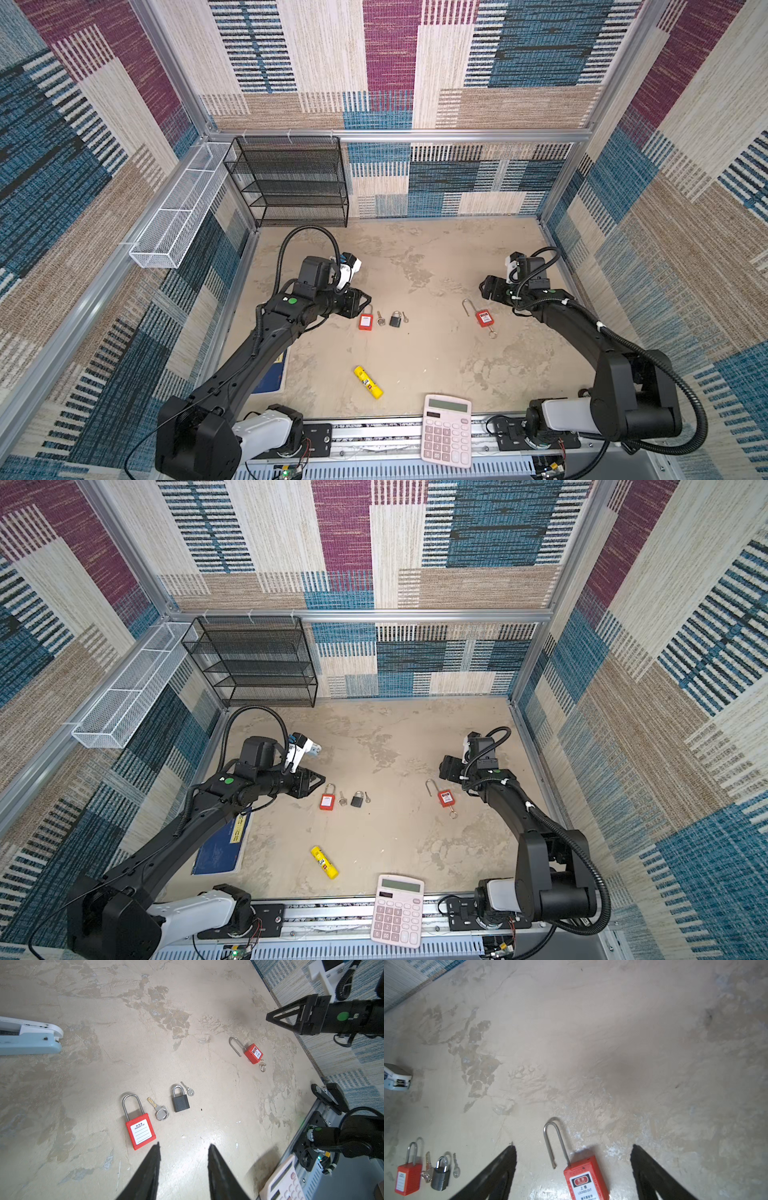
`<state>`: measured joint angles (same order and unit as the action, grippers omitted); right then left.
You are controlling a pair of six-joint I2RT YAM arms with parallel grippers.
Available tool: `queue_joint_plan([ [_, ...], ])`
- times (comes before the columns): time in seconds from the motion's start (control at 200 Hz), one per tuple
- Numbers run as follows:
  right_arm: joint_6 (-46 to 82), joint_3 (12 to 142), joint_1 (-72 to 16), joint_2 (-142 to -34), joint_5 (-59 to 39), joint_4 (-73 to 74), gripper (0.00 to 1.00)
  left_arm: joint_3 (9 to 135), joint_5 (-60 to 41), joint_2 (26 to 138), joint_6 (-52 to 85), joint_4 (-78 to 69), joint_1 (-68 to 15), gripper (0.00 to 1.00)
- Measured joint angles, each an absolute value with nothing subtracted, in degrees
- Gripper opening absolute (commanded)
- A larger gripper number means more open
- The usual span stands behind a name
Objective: Lock with the key
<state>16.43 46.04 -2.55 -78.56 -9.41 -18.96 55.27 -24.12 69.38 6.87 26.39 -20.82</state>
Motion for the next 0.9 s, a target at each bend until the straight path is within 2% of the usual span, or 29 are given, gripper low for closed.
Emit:
queue_joint_plan([
  [0.18, 17.0, 43.8, -2.9, -83.4, -12.5, -20.6, 0.86, 57.3, -24.1, 71.2, 6.9, 26.3, -22.1, 0.40],
  [0.561, 21.6, 40.4, -10.0, -82.8, -15.2, -19.7, 0.82, 57.5, -23.9, 71.0, 6.9, 26.3, -22.9, 0.40],
  [0.902, 22.6, 42.1, -15.4, -84.1, -2.5, -21.6, 0.71, 57.8, -23.5, 71.7, 8.4, 25.7, -23.6, 0.40],
])
